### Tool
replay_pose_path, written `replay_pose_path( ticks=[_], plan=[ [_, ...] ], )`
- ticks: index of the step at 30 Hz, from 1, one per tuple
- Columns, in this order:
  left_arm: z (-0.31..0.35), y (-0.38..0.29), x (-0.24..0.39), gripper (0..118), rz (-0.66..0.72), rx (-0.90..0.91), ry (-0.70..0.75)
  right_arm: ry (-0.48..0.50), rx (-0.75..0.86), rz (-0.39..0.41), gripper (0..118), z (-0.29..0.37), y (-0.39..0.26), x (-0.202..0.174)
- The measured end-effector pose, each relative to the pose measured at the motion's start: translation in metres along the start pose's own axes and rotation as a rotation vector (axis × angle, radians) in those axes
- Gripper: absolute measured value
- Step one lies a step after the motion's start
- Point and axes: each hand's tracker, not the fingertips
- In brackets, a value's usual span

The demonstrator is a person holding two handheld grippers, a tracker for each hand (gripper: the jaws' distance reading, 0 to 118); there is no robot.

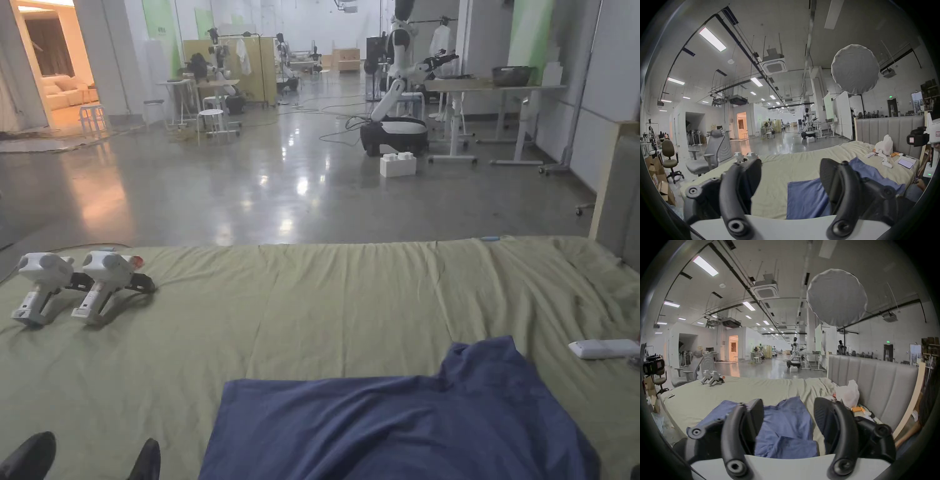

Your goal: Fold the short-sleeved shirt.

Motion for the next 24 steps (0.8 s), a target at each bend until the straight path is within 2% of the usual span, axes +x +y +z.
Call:
replay_pose_path(
  ticks=[3,4,5,6,7,8,17,20,21,22,24],
  plan=[
    [0.002,0.007,0.003,52,0.008,-0.003,-0.018,0.012,0.013,0.031,30,-0.001,0.004,-0.009],
    [0.004,0.007,0.002,42,0.028,0.002,-0.035,0.008,0.015,0.034,7,-0.002,0.001,-0.008],
    [0.005,0.008,0.001,35,0.051,0.003,-0.052,0.004,0.021,0.038,2,-0.002,0.0,-0.01],
    [0.005,0.008,0.0,24,0.052,-0.001,-0.05,0.014,0.023,0.035,2,-0.002,0.001,-0.01],
    [0.004,0.007,0.0,7,0.055,-0.006,-0.047,0.029,0.018,0.035,2,-0.002,0.001,-0.01],
    [0.004,0.007,0.001,0,0.055,-0.016,-0.042,0.029,0.016,0.034,0,-0.002,0.0,-0.012],
    [-0.001,0.0,-0.007,0,0.062,-0.058,-0.083,0.047,-0.001,0.024,0,-0.003,-0.001,-0.016],
    [-0.017,-0.006,-0.012,3,-0.016,-0.207,-0.079,0.054,-0.02,0.034,0,-0.005,-0.006,-0.015],
    [-0.023,-0.014,-0.016,10,-0.02,-0.236,-0.059,0.059,-0.027,0.034,0,-0.005,-0.009,-0.013],
    [-0.028,-0.02,-0.018,25,-0.023,-0.294,-0.064,0.064,-0.038,0.031,0,-0.006,-0.011,-0.012],
    [-0.041,-0.059,-0.033,67,-0.005,-0.367,-0.112,0.069,-0.074,0.011,0,-0.008,-0.02,-0.009]
  ],
)
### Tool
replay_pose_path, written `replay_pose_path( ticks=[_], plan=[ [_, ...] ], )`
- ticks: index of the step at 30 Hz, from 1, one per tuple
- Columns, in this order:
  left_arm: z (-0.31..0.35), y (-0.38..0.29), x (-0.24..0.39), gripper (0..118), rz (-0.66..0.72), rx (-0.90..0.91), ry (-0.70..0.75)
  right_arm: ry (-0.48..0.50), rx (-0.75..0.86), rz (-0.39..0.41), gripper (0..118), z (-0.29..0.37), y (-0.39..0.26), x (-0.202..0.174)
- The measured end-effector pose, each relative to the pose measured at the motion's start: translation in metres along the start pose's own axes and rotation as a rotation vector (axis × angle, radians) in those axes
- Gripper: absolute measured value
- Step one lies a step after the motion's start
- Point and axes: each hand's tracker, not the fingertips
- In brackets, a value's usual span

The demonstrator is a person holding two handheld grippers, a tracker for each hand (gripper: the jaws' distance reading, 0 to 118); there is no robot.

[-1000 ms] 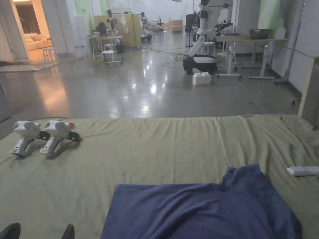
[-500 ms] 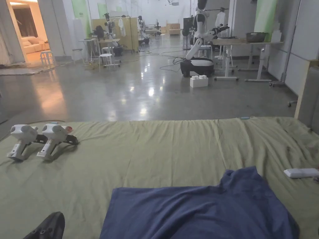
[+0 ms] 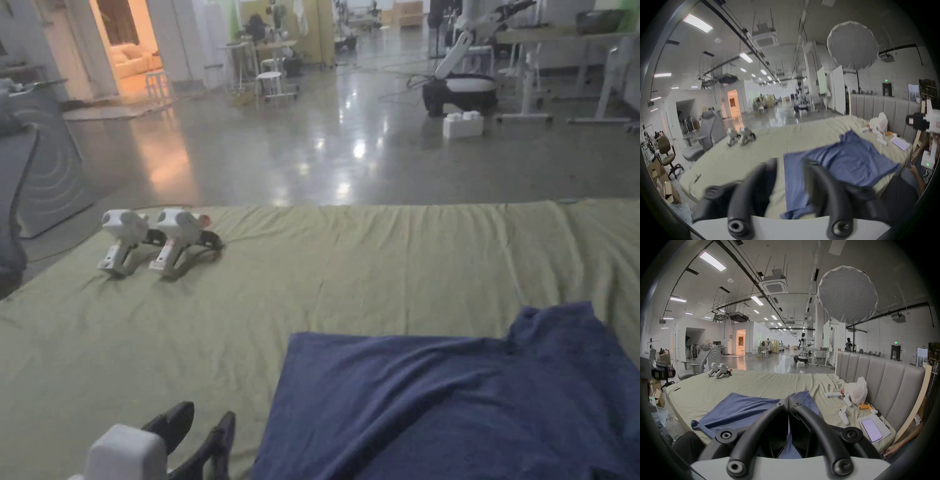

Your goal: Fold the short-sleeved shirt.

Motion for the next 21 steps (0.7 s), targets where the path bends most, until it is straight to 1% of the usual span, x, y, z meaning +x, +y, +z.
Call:
replay_pose_path(
  ticks=[1,2,3,4,5,7,8,10,12,14,17,18,21],
  plan=[
    [-0.012,-0.015,-0.006,83,0.02,-0.052,-0.013,0.003,-0.015,-0.012,0,-0.001,-0.003,0.001],
    [-0.024,-0.031,-0.015,84,0.046,-0.119,-0.025,0.007,-0.037,-0.032,0,-0.001,-0.008,0.003],
    [-0.035,-0.05,-0.022,82,0.081,-0.17,-0.045,0.008,-0.061,-0.044,0,-0.001,-0.011,0.005],
    [-0.043,-0.071,-0.03,82,0.117,-0.176,-0.083,0.003,-0.075,-0.047,0,-0.001,-0.016,0.007],
    [-0.055,-0.091,-0.037,82,0.149,-0.244,-0.085,-0.007,-0.085,-0.041,0,0.0,-0.02,0.008],
    [-0.074,-0.12,-0.044,81,0.148,-0.364,-0.086,-0.018,-0.114,-0.036,0,0.002,-0.027,0.011],
    [-0.085,-0.136,-0.046,79,0.147,-0.407,-0.095,-0.023,-0.128,-0.044,0,0.003,-0.03,0.014],
    [-0.101,-0.154,-0.05,76,0.209,-0.484,-0.119,-0.024,-0.162,-0.072,0,0.003,-0.036,0.019],
    [-0.113,-0.167,-0.054,73,0.274,-0.514,-0.105,-0.031,-0.183,-0.093,0,0.003,-0.04,0.023],
    [-0.119,-0.168,-0.055,64,0.284,-0.502,-0.103,-0.039,-0.195,-0.103,0,0.005,-0.043,0.027],
    [-0.122,-0.167,-0.052,60,0.263,-0.507,-0.105,-0.053,-0.212,-0.119,0,0.008,-0.048,0.032],
    [-0.121,-0.166,-0.051,56,0.248,-0.51,-0.103,-0.059,-0.218,-0.128,0,0.008,-0.051,0.034],
    [-0.119,-0.162,-0.047,38,0.187,-0.52,-0.098,-0.078,-0.232,-0.162,0,0.01,-0.056,0.04]
  ],
)
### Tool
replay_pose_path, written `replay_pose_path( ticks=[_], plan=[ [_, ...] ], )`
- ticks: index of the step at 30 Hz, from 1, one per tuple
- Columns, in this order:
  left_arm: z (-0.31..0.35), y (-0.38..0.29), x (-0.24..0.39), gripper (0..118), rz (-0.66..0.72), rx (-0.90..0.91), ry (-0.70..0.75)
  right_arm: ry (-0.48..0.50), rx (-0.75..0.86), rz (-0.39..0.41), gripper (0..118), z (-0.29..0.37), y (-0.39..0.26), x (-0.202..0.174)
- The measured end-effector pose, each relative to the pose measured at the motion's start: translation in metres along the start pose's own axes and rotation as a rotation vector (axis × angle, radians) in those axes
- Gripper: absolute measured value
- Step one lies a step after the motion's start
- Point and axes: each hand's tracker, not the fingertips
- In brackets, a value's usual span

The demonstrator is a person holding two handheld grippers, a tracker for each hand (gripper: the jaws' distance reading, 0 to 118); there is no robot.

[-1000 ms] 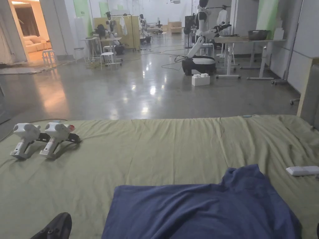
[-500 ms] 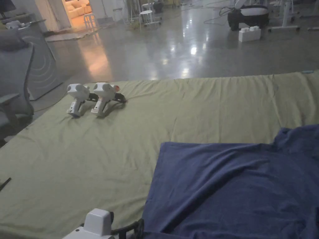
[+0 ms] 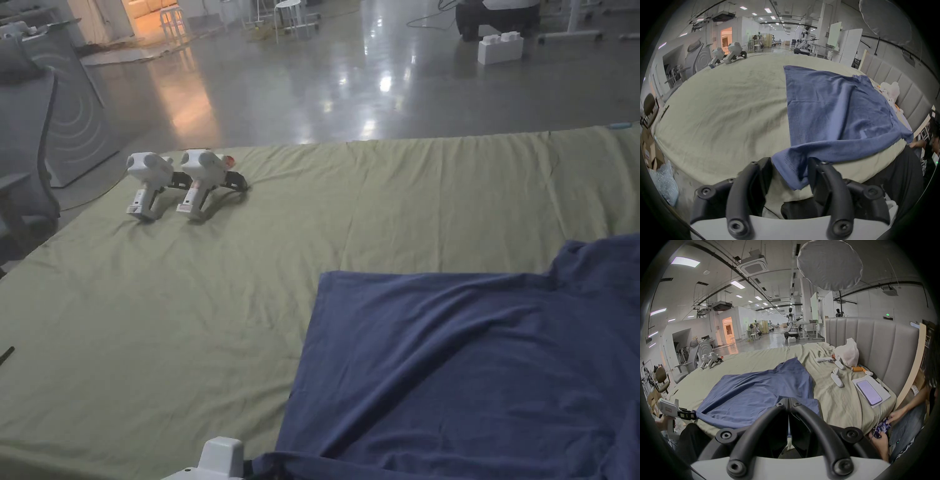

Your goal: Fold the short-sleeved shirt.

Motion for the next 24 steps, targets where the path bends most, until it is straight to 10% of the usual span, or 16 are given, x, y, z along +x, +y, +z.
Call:
replay_pose_path(
  ticks=[3,7,11,16,20,24],
  plan=[
    [0.002,0.005,0.014,10,-0.056,-0.013,-0.009,-0.019,-0.012,-0.029,0,0.0,-0.003,0.007],
    [-0.009,0.005,0.041,4,-0.239,-0.061,0.033,-0.041,-0.037,-0.042,4,-0.005,-0.008,0.018],
    [-0.019,0.007,0.043,3,-0.249,-0.088,0.057,-0.079,-0.188,-0.108,79,-0.037,-0.025,0.046],
    [-0.016,0.009,0.047,3,-0.278,-0.105,0.057,-0.087,-0.309,0.01,78,-0.071,-0.053,0.062],
    [-0.007,0.015,0.055,3,-0.254,-0.104,0.051,-0.037,-0.393,-0.087,76,-0.101,-0.075,0.082],
    [-0.004,0.016,0.055,3,-0.243,-0.11,0.041,0.001,-0.423,-0.087,50,-0.114,-0.085,0.091]
  ],
)
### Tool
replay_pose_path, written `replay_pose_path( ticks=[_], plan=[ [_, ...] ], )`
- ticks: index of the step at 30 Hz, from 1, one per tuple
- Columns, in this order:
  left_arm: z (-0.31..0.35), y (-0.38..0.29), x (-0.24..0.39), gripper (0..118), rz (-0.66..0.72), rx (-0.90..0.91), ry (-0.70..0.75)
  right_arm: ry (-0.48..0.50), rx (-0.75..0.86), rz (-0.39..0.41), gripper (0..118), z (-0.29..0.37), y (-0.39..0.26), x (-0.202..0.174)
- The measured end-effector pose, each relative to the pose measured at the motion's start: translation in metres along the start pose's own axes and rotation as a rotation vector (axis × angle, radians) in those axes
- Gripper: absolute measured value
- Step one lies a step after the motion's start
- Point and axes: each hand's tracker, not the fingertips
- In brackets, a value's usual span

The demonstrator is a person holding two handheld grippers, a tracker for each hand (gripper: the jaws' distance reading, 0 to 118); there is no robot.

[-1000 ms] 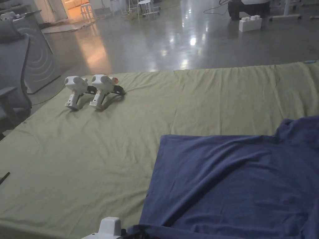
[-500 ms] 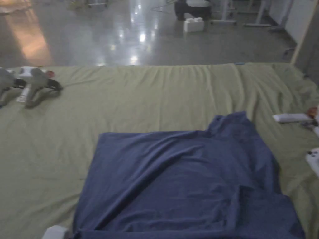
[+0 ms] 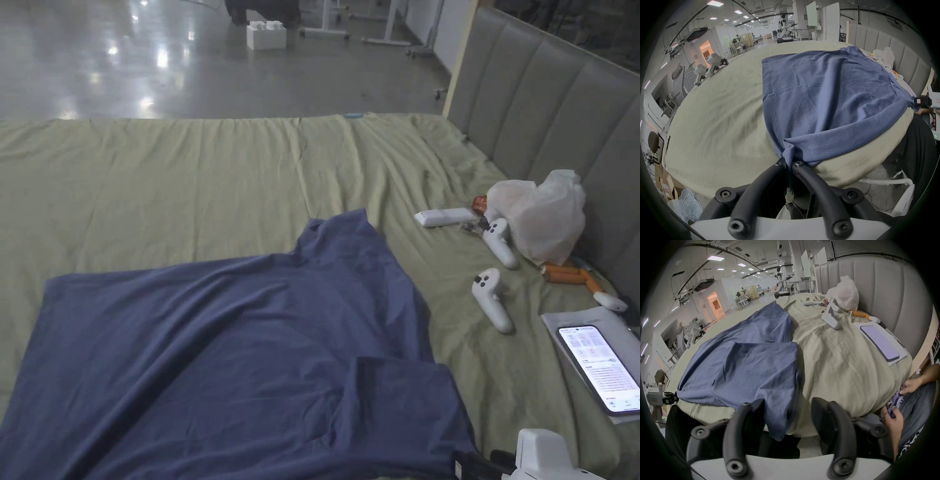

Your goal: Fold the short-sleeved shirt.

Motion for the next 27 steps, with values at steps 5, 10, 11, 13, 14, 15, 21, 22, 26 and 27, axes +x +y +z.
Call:
replay_pose_path(
  ticks=[5,10,11,13,14,15,21,22,26,27],
  plan=[
    [0.0,0.001,-0.001,3,-0.023,-0.01,0.0,0.046,-0.014,0.024,9,-0.004,0.0,-0.012],
    [0.001,0.0,-0.003,3,0.009,-0.002,-0.006,0.04,-0.03,0.08,3,-0.011,-0.001,-0.017],
    [0.003,0.001,-0.004,3,0.011,-0.003,-0.008,0.042,-0.033,0.077,3,-0.011,0.002,-0.016],
    [0.001,0.0,-0.016,1,0.014,0.001,-0.013,0.048,0.005,0.068,3,-0.003,0.004,-0.016],
    [0.004,-0.001,-0.019,0,0.015,0.012,-0.016,0.048,0.027,0.075,3,0.003,0.007,-0.016],
    [0.011,0.0,-0.02,0,0.014,0.034,-0.013,0.048,0.051,0.077,3,0.01,0.012,-0.017],
    [0.037,0.042,-0.037,0,0.041,0.137,-0.032,0.013,0.155,0.105,3,0.021,0.072,-0.031],
    [0.038,0.052,-0.042,0,0.063,0.157,-0.037,0.012,0.167,0.114,3,0.018,0.083,-0.033],
    [0.018,0.102,-0.064,0,0.065,0.172,-0.018,-0.011,0.165,0.142,3,-0.019,0.138,-0.045],
    [0.01,0.114,-0.069,0,0.062,0.159,-0.014,-0.017,0.158,0.136,3,-0.03,0.15,-0.048]
  ],
)
